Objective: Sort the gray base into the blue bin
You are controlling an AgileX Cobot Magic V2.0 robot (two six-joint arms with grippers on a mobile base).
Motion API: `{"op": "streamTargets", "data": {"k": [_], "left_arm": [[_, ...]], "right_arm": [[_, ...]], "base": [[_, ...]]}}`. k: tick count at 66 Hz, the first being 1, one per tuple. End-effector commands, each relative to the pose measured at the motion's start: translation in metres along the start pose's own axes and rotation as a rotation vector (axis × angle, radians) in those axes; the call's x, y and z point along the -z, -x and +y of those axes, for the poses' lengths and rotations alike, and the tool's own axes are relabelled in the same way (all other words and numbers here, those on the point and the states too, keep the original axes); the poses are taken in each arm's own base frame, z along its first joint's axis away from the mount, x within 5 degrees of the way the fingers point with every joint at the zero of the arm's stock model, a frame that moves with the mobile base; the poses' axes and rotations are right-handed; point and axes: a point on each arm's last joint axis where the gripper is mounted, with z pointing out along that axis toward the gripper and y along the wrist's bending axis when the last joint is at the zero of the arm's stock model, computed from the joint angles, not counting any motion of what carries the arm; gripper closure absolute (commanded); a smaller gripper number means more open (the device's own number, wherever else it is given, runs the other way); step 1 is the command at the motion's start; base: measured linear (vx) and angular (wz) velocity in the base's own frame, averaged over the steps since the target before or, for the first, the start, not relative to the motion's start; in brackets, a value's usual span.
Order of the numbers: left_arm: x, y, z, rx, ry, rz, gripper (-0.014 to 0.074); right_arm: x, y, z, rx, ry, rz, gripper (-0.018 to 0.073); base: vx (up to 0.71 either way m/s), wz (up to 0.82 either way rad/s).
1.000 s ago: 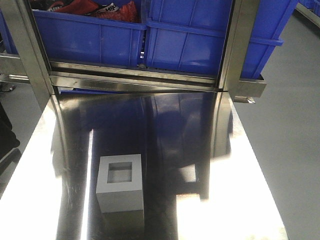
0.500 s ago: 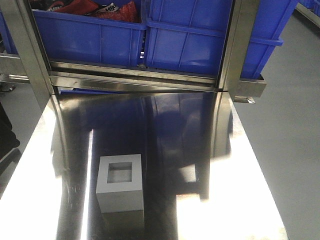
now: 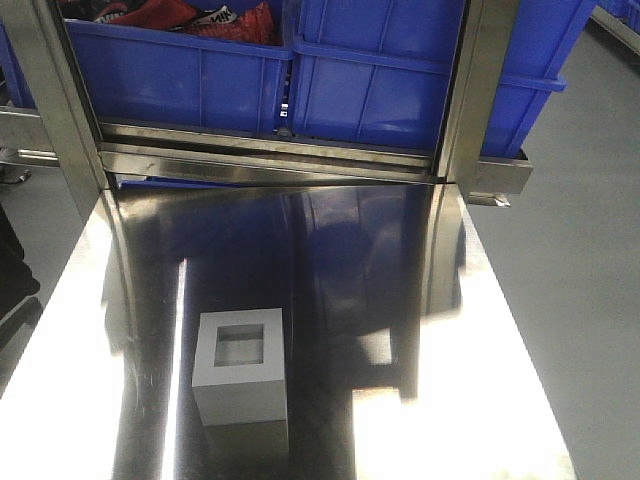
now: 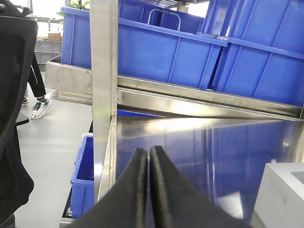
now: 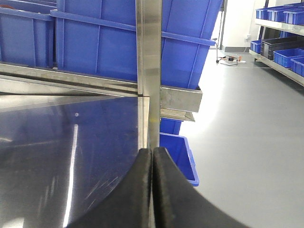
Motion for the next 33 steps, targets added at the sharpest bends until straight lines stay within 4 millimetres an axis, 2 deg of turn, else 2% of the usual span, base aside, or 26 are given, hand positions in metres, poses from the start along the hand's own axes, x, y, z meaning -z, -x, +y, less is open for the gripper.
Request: {"op": "streamTargets", "data": {"k": [1,15,33], "left_arm": [[0.0,-0.002,0.0,0.009,-0.012,-0.058,0.0602],[0.0,0.002,-0.001,0.008,-0.019,-0.102,0.0602],[0.007,0.035,-0.005,0.008,-0.037,-0.228,0.0602]], "right_arm": [[0.0,0.002,0.0,0.013,-0.001,-0.071,0.0568],[0.0,0.002,0.0,0.013,-0.001,-0.071,0.0568],[0.0,0.002,0.0,0.013,-0.001,-0.071,0.0568]], "base": [[0.0,0.0],[0.0,0.0],[0.0,0.0]]}}
